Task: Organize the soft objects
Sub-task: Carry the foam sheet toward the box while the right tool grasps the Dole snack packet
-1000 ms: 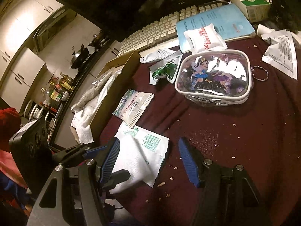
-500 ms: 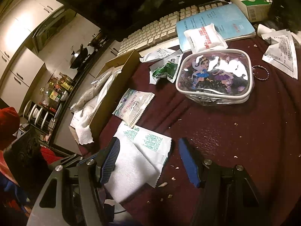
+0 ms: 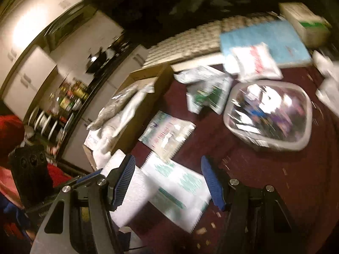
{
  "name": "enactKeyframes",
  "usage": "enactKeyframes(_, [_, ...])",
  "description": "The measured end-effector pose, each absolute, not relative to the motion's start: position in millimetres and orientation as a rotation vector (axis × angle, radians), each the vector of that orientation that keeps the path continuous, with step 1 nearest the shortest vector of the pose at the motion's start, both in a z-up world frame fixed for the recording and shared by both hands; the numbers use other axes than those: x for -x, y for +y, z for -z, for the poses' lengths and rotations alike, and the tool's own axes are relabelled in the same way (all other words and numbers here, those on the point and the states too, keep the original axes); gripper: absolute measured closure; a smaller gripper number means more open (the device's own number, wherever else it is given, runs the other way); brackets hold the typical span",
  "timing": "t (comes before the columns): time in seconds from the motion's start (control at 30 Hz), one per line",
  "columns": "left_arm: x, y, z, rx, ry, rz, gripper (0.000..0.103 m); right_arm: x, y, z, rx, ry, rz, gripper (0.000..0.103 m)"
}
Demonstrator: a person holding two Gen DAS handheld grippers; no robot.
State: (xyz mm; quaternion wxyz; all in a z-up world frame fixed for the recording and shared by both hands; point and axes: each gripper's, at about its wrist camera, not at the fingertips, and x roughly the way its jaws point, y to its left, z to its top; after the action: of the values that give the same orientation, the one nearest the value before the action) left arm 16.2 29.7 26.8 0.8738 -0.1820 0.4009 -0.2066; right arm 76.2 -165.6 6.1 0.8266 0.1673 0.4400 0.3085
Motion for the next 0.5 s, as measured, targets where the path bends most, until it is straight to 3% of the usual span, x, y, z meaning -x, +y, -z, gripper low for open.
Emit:
enactKeyframes(0.07, [-18, 44, -28, 0.424, 0.834, 0.417, 0.089, -86, -149, -13, -0.274, 0.939, -0.701, 0.037])
enactKeyframes(0.17, [-19, 62, -28, 0.477, 0.828, 0.388, 0.089, -110, -122, -17, -0.153, 0.952, -0.702, 0.028])
enactKeyframes(0.5, [-8, 107, -40, 0.568, 0.756, 0.319, 0.089, -137, -86, 18, -0.009, 1.08, -0.702, 0.027])
